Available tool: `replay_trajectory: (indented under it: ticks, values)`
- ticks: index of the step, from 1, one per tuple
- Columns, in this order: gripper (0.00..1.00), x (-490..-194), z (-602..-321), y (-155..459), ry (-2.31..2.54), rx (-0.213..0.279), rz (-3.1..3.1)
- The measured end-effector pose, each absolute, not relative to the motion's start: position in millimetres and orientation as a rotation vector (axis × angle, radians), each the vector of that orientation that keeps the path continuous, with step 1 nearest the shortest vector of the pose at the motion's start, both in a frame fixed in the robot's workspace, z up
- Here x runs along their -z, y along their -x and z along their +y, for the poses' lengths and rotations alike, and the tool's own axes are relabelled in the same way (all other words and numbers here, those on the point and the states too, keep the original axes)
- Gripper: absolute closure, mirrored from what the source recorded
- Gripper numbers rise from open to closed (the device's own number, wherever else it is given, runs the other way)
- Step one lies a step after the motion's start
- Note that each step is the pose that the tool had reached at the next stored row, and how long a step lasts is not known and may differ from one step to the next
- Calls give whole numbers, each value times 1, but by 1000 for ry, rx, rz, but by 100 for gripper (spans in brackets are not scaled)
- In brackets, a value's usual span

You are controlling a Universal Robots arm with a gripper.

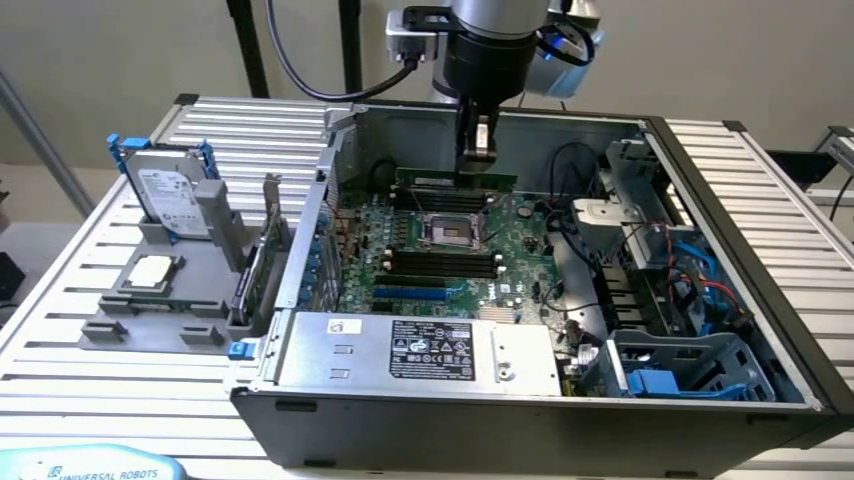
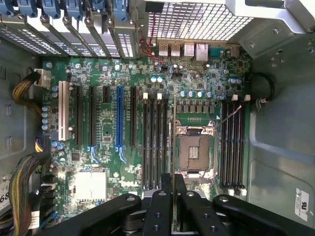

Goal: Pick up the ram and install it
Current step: 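Insert the ram into the slot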

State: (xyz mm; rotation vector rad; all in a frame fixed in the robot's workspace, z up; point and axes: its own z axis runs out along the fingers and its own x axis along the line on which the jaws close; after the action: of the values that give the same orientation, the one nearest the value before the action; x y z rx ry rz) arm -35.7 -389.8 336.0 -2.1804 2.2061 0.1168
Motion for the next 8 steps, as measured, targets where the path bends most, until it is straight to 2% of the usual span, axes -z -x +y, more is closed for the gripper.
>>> replay_trajectory:
  ticks: [8]
  values:
    - [87,-321,-393,36,2182,-115,2207]
